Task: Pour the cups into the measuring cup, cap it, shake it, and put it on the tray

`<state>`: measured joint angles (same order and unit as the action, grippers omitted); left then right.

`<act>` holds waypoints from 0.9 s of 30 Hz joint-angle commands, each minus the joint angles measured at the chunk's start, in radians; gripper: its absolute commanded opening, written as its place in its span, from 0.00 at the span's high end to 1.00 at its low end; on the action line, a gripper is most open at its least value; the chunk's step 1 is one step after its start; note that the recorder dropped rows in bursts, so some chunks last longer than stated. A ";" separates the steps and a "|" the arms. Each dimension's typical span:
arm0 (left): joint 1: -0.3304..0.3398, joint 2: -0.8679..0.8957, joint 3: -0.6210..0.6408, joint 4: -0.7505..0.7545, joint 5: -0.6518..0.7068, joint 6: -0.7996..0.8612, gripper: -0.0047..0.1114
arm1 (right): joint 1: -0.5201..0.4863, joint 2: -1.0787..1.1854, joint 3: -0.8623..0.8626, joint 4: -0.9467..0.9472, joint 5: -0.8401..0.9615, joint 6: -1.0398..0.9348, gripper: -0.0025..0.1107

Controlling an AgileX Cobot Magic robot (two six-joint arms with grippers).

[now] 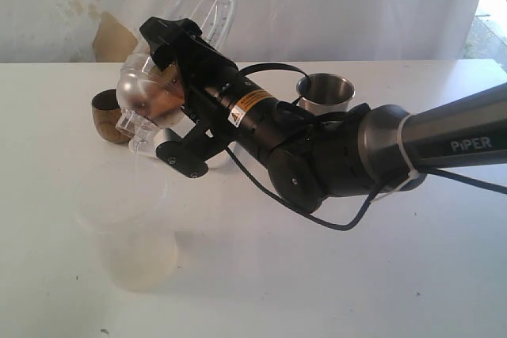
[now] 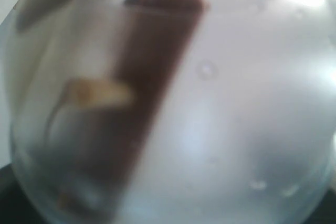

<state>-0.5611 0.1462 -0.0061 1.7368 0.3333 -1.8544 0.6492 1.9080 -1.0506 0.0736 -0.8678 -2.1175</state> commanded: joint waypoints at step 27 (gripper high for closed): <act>0.000 -0.001 0.006 0.008 -0.001 0.002 0.96 | -0.005 -0.011 -0.010 -0.002 -0.029 -0.014 0.98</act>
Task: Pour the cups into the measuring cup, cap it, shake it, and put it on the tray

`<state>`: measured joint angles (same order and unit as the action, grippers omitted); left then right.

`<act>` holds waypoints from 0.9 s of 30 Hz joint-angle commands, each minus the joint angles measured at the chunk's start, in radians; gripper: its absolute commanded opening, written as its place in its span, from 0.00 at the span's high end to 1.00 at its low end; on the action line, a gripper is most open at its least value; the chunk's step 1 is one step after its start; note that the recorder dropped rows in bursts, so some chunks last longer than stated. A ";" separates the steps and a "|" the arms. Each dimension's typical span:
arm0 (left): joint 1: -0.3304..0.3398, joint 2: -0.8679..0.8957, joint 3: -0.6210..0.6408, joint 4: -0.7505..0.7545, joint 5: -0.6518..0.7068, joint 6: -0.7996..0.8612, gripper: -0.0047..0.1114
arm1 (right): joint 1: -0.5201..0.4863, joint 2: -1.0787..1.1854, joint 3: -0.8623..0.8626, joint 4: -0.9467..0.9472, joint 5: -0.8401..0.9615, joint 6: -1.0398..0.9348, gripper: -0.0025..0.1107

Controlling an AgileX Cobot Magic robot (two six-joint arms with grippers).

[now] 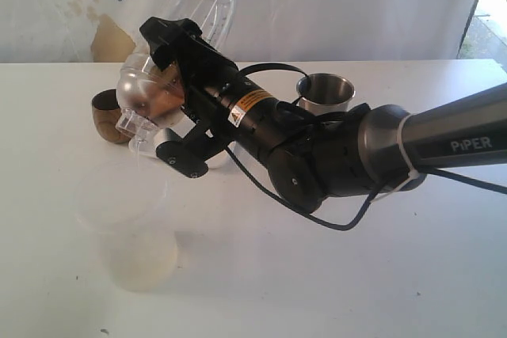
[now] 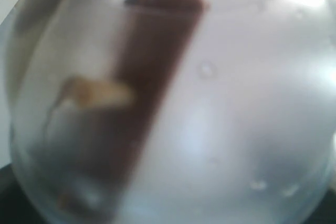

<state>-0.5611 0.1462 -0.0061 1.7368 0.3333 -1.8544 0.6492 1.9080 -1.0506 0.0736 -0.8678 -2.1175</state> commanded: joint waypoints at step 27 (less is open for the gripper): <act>0.000 -0.001 0.006 0.008 -0.001 0.002 0.96 | 0.013 -0.011 -0.006 -0.004 -0.056 0.037 0.98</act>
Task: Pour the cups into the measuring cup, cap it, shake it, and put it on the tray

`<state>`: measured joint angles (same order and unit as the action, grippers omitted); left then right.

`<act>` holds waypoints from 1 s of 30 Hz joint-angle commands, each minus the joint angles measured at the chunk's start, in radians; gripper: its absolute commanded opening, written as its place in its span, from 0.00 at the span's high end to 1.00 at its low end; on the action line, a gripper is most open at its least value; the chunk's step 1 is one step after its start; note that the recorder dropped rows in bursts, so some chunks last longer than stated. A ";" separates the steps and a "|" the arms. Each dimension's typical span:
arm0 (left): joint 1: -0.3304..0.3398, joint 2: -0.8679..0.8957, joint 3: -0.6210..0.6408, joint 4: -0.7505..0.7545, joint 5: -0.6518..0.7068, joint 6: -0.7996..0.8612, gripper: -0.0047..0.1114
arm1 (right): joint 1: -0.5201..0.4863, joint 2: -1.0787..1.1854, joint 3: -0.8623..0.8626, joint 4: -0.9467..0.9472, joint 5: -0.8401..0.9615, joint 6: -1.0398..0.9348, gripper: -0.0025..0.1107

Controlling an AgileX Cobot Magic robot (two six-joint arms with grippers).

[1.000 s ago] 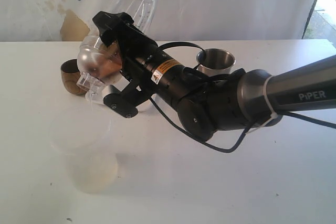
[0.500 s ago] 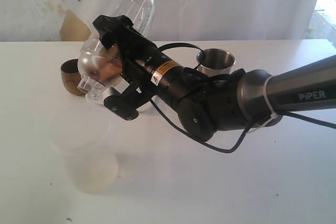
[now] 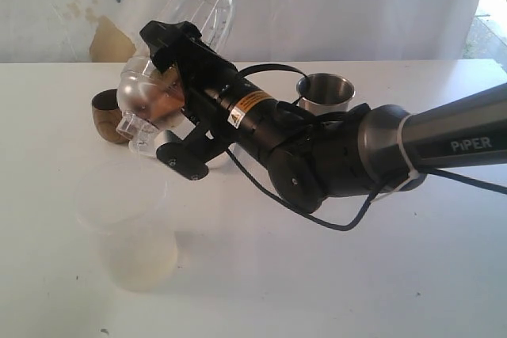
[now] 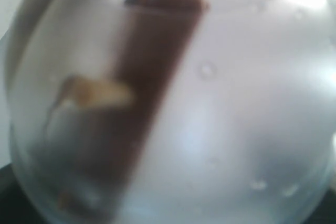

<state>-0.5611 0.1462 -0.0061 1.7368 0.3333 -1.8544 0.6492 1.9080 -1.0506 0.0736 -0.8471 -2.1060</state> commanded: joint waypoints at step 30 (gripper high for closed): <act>0.000 -0.001 0.006 0.008 -0.001 0.002 0.96 | 0.029 -0.011 -0.006 -0.006 -0.072 0.043 0.98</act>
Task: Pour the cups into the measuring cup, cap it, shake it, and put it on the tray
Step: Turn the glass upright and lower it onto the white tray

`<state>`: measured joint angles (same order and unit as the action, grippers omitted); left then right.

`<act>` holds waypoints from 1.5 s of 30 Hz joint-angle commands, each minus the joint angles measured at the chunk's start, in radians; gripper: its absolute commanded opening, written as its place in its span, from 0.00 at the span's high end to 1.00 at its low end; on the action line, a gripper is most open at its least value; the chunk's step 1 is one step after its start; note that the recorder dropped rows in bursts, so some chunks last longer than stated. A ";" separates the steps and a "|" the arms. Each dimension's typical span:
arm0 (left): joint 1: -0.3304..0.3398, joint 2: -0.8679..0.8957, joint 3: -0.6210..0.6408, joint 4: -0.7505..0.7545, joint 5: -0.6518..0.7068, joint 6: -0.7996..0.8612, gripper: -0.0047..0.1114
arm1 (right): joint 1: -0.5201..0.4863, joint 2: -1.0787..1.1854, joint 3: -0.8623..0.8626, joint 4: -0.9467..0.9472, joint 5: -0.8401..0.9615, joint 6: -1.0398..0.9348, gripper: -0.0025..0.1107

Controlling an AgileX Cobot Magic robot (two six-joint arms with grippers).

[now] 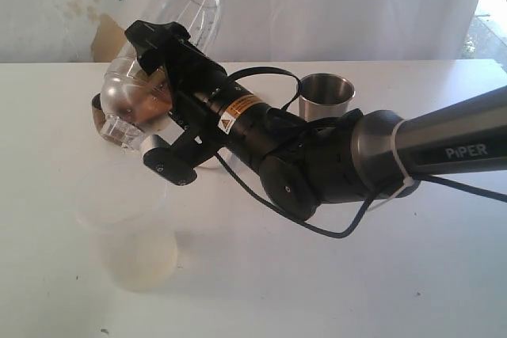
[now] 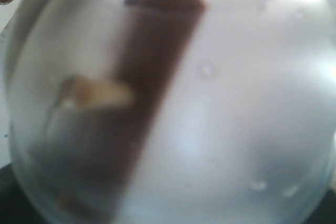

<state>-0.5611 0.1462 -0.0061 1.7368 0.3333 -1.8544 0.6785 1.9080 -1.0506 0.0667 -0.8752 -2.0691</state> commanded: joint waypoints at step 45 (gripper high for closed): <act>0.000 -0.001 0.006 0.008 0.001 0.002 0.96 | -0.251 0.172 -0.188 -0.286 0.276 2.261 0.98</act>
<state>-0.5611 0.1462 -0.0059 1.7368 0.3333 -1.8544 0.4372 2.0511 -1.1837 -0.1532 -0.6072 0.1143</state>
